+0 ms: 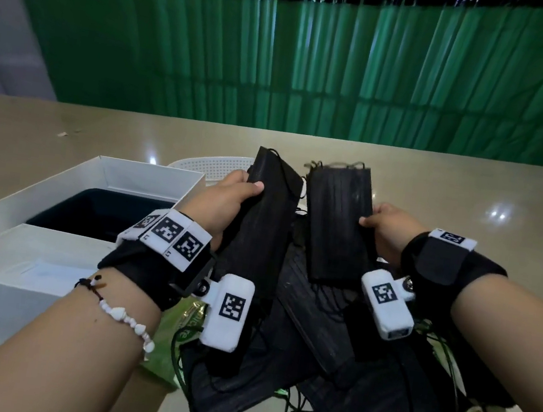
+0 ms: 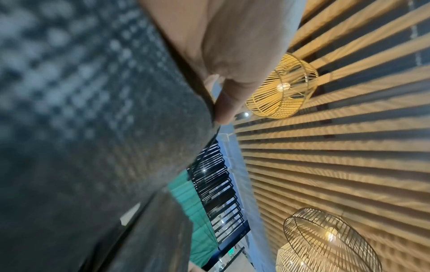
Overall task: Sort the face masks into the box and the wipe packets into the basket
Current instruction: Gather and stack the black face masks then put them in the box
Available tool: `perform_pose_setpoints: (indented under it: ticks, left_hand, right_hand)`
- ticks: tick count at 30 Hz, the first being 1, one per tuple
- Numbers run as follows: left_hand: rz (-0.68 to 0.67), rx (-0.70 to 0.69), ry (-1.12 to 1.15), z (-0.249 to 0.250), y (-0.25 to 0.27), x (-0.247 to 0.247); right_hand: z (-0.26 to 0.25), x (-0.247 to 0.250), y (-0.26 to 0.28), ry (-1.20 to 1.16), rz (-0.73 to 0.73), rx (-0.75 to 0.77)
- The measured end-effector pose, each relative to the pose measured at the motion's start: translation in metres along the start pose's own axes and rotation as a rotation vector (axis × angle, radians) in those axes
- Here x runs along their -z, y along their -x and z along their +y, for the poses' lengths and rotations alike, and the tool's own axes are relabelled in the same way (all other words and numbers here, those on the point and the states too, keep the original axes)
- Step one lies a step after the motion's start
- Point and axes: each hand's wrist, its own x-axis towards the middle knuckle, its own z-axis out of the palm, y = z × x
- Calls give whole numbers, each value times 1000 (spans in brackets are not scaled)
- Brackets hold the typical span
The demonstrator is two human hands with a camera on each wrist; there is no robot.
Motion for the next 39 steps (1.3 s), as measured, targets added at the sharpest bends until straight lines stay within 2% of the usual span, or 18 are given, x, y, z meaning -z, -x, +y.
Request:
perform_pose_setpoints:
  ticks: [3, 9, 12, 14, 17, 19, 21, 23, 27, 31, 34, 36, 39]
  left_hand:
    - [17, -3, 76, -10, -2, -11]
    - [9, -106, 185, -4, -8, -29]
    - [-48, -162, 212, 0, -11, -39]
    - [3, -97, 254, -8, -14, -44]
    - [147, 102, 218, -37, -23, -46]
    - [125, 250, 101, -59, -27, -42]
    - [65, 394, 9, -75, -30, -34]
    - [62, 474, -31, -83, -35, -27]
    - [37, 437, -75, -81, -29, -24]
    - [88, 389, 50, -88, -29, -22]
    - [125, 362, 105, -90, -27, -21]
    - [139, 346, 132, -91, -26, -21]
    - [143, 346, 159, -91, -24, -20]
  right_hand:
    - [19, 8, 6, 4, -1, -89]
    - [29, 12, 16, 97, -111, -96]
    - [23, 18, 13, 110, 2, -70]
    - [23, 27, 7, 129, 131, -38]
    - [27, 41, 6, 147, 246, -39]
    - [38, 52, 5, 174, 251, -74]
    - [50, 61, 4, 194, 213, -107]
    - [54, 62, 7, 176, 188, -131]
    - [31, 48, 17, 104, 158, -44]
    - [2, 27, 25, -273, -8, 32]
    - [-5, 7, 28, -376, -122, 27]
    - [5, -6, 27, -340, -147, -43]
    - [28, -19, 26, -41, -215, -239]
